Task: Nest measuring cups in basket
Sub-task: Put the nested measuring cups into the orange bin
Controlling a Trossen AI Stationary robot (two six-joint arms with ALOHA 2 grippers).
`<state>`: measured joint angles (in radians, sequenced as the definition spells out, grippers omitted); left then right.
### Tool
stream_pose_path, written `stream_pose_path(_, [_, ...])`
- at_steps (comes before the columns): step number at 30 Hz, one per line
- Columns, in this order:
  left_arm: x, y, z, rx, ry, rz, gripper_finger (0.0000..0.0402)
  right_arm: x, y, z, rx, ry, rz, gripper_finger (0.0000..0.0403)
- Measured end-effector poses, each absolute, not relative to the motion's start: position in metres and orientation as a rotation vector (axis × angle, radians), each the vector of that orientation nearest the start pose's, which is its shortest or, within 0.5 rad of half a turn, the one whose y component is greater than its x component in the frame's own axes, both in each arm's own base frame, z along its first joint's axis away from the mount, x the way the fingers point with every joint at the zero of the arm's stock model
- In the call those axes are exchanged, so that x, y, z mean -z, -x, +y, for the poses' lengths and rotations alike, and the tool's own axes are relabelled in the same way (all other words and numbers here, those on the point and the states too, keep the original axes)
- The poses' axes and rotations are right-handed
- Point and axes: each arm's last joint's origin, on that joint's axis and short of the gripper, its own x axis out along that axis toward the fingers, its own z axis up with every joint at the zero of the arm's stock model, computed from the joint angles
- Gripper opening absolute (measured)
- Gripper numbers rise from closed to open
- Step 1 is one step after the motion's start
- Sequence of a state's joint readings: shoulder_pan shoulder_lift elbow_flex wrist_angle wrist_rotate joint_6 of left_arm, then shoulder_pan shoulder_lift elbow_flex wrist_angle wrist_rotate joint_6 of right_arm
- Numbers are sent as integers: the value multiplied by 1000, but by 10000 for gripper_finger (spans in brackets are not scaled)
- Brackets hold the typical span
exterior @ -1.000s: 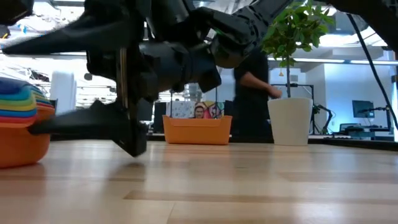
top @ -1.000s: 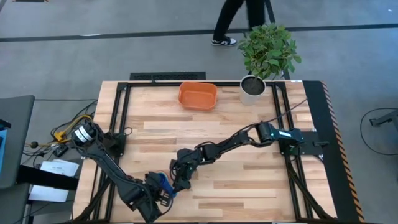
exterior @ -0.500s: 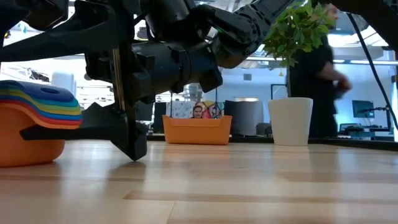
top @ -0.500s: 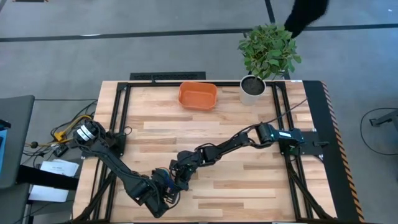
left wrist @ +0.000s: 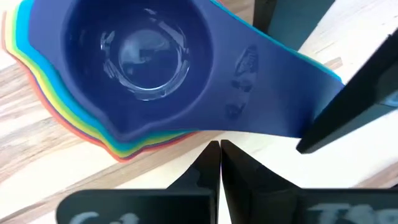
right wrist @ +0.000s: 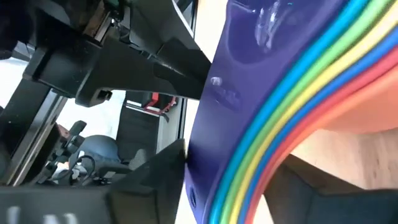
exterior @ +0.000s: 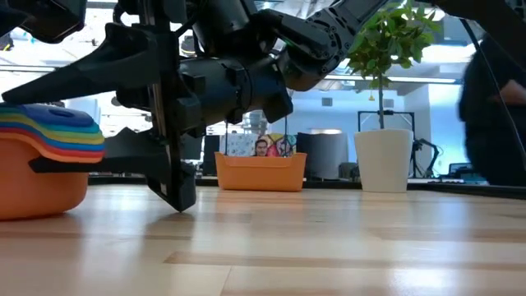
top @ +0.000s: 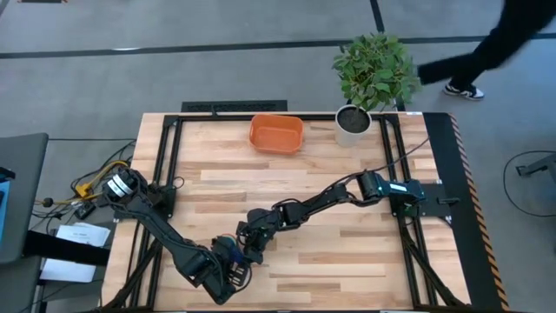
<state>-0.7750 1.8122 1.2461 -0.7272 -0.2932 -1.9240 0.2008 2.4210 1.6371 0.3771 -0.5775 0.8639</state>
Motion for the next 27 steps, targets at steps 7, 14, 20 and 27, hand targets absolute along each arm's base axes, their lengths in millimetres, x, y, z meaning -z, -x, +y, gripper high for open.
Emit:
stream_pose_path(7, [-187,-254,-235,-726,1012,1007,0,-111,-505,120,-567,-887,728,151])
stream_pose_path(14, [-187,-254,-235,-726,1009,1007,0,-111,-505,120,-568,-890,729,107])
stream_pose_path(20, [-187,-254,-235,-731,1016,1006,0,-111,-505,120,-568,-890,729,104])
stream_pose_path(27, [-213,-244,-232,-682,1072,964,0,-115,-506,109,-584,-922,724,100])
